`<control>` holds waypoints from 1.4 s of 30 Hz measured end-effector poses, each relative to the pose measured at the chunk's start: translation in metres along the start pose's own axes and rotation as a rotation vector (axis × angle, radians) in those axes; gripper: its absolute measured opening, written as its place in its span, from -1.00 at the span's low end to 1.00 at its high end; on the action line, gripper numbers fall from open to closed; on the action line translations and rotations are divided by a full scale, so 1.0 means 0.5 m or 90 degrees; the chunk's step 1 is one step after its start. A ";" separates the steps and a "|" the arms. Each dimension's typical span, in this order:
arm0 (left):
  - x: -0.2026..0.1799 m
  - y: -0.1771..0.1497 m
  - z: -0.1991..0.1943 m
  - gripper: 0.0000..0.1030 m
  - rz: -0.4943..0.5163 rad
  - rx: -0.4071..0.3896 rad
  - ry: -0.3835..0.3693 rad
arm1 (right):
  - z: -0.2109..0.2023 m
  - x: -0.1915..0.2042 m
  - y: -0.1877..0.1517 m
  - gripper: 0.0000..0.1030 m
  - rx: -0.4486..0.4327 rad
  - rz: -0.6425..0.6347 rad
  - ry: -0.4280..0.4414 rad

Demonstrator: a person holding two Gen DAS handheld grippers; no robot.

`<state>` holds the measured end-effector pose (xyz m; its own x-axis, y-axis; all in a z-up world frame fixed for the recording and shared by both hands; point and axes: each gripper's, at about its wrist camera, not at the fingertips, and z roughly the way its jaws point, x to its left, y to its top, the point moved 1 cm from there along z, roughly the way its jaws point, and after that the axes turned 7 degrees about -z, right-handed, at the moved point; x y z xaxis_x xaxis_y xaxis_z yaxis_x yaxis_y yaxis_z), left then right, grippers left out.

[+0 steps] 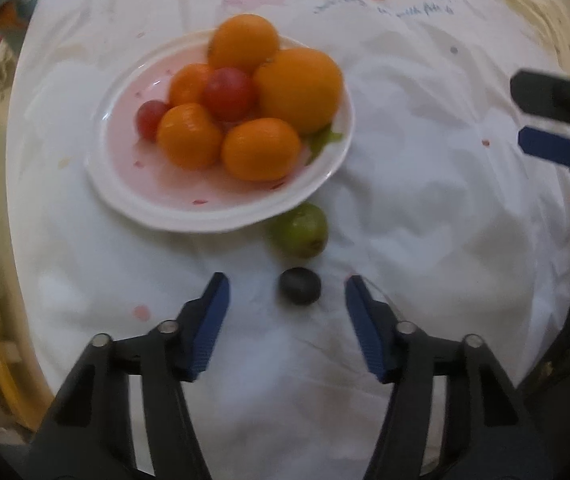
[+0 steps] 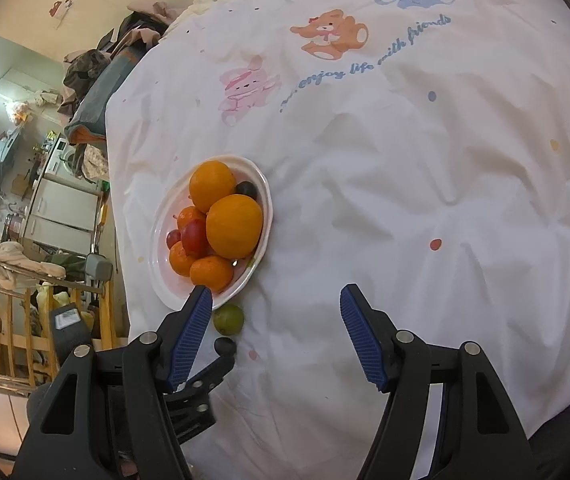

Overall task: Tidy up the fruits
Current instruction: 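Grasp the dark plum with the left tool beside the bowl, then grasp the green lime with the right tool while the left tool holds the plum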

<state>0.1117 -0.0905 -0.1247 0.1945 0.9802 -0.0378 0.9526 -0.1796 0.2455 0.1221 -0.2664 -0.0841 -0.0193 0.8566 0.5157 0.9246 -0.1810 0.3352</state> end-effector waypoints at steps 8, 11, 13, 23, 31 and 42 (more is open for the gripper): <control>-0.021 0.007 0.031 -0.62 0.014 0.024 -0.009 | -0.001 -0.010 0.004 0.36 0.006 0.008 0.006; -0.026 0.004 0.026 -0.63 0.024 0.038 -0.013 | 0.007 -0.008 0.006 0.36 0.011 0.006 0.004; -0.018 0.004 0.019 -0.63 0.010 0.040 -0.014 | 0.008 -0.003 0.006 0.36 0.012 0.001 0.003; 0.072 -0.010 -0.080 -0.63 -0.089 -0.030 -0.015 | 0.021 0.014 -0.002 0.36 0.024 -0.022 -0.002; 0.174 0.010 -0.145 -0.64 -0.221 -0.105 -0.016 | 0.056 0.039 -0.030 0.36 0.055 -0.053 -0.008; 0.229 0.008 -0.152 -0.63 -0.287 -0.104 -0.018 | 0.178 0.151 -0.103 0.25 0.074 -0.240 -0.078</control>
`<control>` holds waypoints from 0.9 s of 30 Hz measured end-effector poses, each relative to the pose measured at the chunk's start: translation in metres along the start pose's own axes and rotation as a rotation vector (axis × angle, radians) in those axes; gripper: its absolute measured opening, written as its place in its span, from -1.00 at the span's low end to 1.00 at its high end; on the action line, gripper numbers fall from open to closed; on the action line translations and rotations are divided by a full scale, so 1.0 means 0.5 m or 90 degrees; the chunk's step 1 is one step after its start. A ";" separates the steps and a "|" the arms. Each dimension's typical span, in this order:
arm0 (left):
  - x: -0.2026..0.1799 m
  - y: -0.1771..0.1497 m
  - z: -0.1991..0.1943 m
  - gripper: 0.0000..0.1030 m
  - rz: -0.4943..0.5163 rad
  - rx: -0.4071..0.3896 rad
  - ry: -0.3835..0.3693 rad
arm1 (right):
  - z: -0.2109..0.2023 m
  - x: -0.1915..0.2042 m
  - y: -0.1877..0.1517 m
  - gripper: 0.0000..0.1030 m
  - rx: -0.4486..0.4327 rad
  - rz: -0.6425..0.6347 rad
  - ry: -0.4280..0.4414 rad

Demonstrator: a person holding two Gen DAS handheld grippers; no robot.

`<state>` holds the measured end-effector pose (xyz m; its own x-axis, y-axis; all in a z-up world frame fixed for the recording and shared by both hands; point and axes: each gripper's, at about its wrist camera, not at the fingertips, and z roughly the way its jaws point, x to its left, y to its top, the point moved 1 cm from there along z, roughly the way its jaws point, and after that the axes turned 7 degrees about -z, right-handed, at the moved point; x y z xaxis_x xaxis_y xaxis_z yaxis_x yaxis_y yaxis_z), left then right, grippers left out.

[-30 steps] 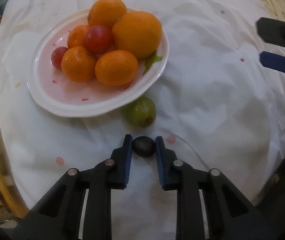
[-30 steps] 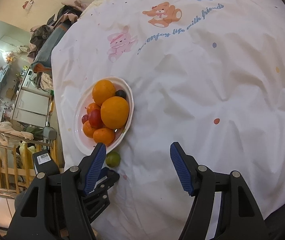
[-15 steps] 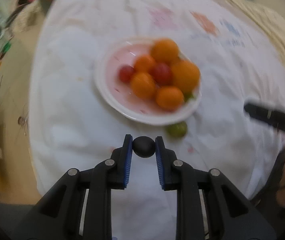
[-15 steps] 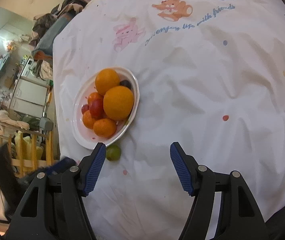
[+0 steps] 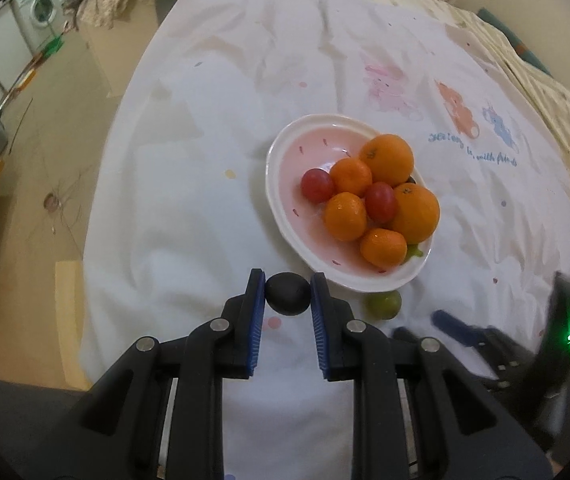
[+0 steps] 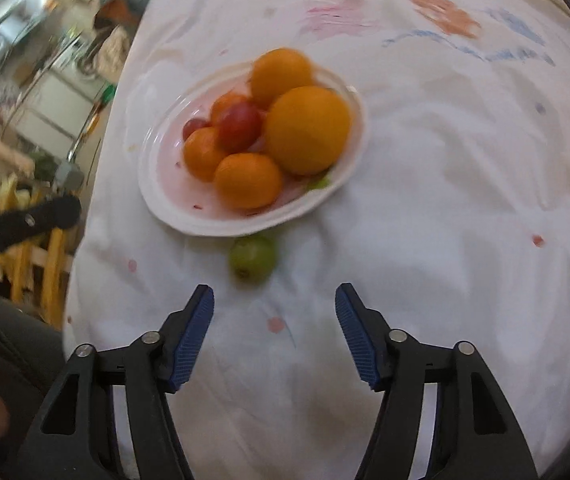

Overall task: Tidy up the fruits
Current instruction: 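Grasp the green lime with the right tool while the left tool holds the plum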

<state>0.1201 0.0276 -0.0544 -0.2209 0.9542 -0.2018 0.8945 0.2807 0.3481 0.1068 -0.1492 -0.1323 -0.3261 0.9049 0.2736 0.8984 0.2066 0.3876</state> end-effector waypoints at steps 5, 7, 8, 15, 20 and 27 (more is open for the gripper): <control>0.006 -0.001 0.007 -0.63 -0.003 0.006 0.012 | 0.039 0.013 0.013 0.17 0.007 -0.015 -0.004; 0.011 0.002 0.011 -0.63 -0.012 0.013 0.008 | 0.043 0.018 0.018 0.16 0.000 -0.026 -0.008; 0.014 0.003 0.011 -0.63 -0.017 0.015 0.005 | 0.046 0.021 0.020 0.13 -0.003 -0.033 -0.016; 0.007 0.007 0.005 -0.63 -0.020 0.019 -0.013 | 0.054 0.018 0.023 -0.18 -0.030 -0.050 -0.053; 0.008 0.007 0.007 -0.63 -0.022 0.023 -0.017 | 0.048 0.017 0.017 -0.26 -0.032 -0.057 -0.048; 0.006 0.005 0.014 -0.63 -0.019 0.028 -0.008 | 0.040 0.027 0.009 -0.41 -0.035 -0.062 -0.026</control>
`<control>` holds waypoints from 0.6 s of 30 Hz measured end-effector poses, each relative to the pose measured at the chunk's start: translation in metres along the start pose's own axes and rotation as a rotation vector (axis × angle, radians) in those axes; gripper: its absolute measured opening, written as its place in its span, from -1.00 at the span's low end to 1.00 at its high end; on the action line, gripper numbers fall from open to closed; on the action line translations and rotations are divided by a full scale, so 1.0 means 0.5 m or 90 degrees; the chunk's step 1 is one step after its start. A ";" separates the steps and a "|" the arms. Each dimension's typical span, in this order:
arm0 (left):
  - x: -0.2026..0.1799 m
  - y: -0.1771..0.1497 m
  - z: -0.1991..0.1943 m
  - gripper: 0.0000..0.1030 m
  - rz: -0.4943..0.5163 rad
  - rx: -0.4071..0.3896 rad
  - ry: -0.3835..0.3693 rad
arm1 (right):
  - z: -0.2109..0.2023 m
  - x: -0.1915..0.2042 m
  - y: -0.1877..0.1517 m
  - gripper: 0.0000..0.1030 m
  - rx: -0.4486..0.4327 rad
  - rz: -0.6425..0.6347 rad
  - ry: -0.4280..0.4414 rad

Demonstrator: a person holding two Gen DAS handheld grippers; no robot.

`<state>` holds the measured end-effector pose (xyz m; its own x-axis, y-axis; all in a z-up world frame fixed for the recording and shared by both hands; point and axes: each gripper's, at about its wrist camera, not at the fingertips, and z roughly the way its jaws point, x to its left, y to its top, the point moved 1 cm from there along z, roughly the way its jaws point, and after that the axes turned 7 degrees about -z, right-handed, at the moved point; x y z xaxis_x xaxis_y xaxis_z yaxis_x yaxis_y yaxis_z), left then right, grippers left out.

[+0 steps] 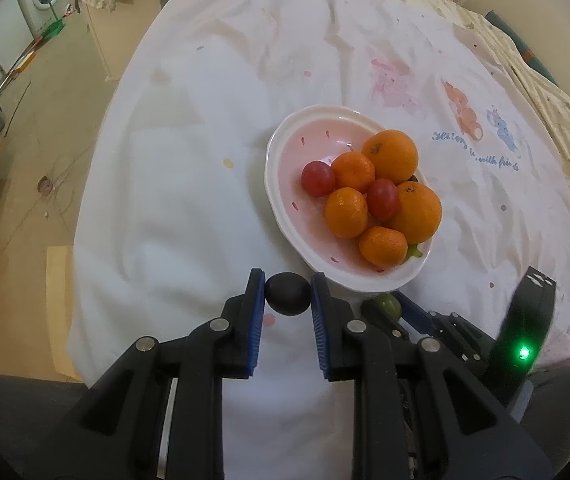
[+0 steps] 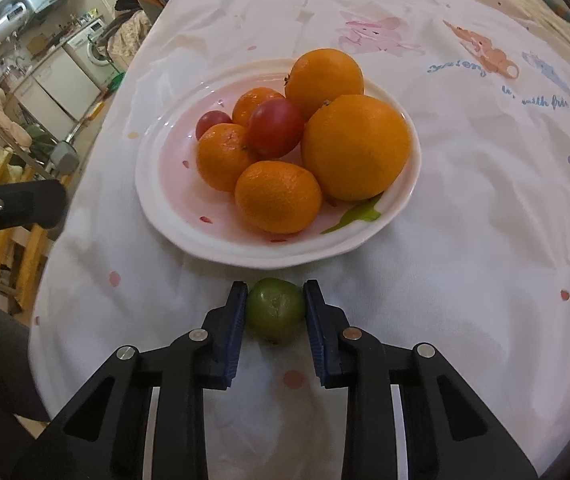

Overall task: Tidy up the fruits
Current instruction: 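Grasp the green lime with the right tool while the left tool holds the plum, then lower the plum and lime into the bowl and open both tools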

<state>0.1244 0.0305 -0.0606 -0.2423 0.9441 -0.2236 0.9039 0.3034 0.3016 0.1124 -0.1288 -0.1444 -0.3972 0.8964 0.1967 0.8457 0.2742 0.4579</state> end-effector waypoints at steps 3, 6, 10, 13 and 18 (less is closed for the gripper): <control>0.001 0.000 -0.001 -0.63 0.000 -0.004 0.001 | -0.020 0.002 -0.005 -0.41 -0.004 0.002 0.003; 0.004 0.001 -0.003 -0.63 -0.006 -0.007 0.000 | -0.060 0.016 -0.004 -0.41 -0.026 -0.019 0.001; 0.015 0.003 -0.009 -0.63 -0.031 -0.014 -0.014 | -0.137 0.027 0.011 -0.41 -0.086 -0.025 0.034; 0.025 0.011 -0.023 -0.63 -0.049 -0.032 -0.025 | -0.188 0.035 0.037 -0.41 -0.133 -0.033 0.050; 0.024 0.031 -0.039 -0.63 -0.055 -0.032 -0.046 | -0.240 0.029 0.088 -0.41 -0.173 -0.052 0.062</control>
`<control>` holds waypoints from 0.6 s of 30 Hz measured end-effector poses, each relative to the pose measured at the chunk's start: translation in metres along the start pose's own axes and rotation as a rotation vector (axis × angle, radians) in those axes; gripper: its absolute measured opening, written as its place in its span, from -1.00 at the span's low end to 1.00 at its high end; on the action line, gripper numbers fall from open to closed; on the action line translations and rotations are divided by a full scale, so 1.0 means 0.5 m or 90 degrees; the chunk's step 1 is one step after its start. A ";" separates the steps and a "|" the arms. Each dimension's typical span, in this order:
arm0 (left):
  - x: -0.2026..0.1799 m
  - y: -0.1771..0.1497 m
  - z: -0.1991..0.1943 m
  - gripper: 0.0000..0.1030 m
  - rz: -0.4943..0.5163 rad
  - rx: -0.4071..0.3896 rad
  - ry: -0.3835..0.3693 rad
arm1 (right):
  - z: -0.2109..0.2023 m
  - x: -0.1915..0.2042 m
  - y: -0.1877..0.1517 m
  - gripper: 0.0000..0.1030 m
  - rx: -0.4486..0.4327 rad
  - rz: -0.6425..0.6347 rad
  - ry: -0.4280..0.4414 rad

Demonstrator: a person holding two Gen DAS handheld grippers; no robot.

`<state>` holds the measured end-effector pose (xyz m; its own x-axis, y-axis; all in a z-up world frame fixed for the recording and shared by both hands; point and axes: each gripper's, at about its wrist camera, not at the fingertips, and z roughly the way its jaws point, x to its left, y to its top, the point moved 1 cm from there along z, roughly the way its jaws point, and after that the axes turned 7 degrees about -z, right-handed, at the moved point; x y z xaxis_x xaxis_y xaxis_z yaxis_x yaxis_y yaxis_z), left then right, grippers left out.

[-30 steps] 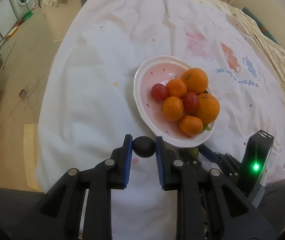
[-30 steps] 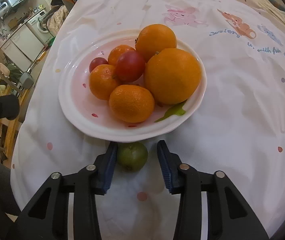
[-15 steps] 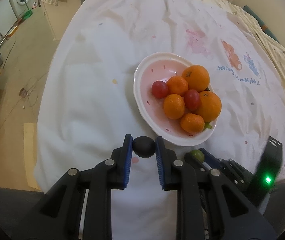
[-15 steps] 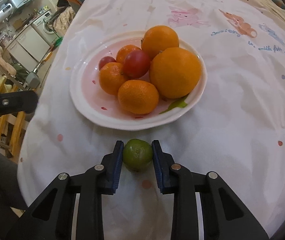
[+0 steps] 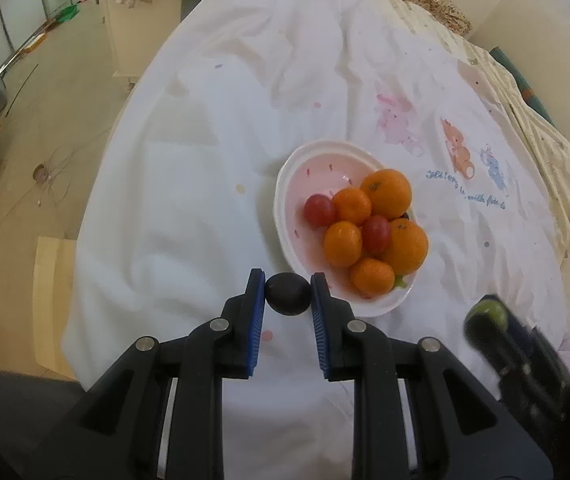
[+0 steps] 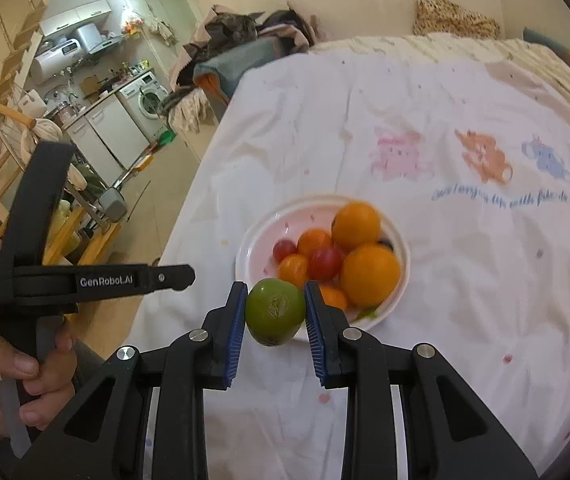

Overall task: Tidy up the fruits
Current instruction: 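Lower the plum and lime into the bowl and open both tools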

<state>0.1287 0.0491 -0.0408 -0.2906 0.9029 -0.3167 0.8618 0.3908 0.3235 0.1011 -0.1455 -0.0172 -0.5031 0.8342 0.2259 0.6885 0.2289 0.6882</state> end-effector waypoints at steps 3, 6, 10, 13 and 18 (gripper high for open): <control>-0.017 0.021 -0.009 -0.63 0.022 -0.006 0.001 | -0.007 -0.016 0.018 -0.41 -0.005 -0.008 -0.004; -0.039 0.050 -0.008 -0.63 0.057 -0.017 0.014 | -0.006 -0.049 0.037 -0.41 -0.007 -0.001 0.000; -0.092 0.075 0.032 -0.62 0.162 0.026 -0.002 | 0.008 -0.106 0.070 -0.41 -0.005 0.035 0.025; -0.119 0.091 0.061 -0.62 0.204 0.039 -0.009 | 0.026 -0.142 0.090 -0.41 -0.004 0.058 0.035; -0.135 0.131 0.120 -0.62 0.206 0.050 -0.022 | 0.079 -0.189 0.110 -0.41 0.017 0.093 0.063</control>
<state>0.2298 0.0028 -0.0518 0.0165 0.9710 -0.2385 0.9368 0.0684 0.3430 0.2070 -0.1917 -0.0280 -0.4445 0.8063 0.3902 0.7712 0.1228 0.6247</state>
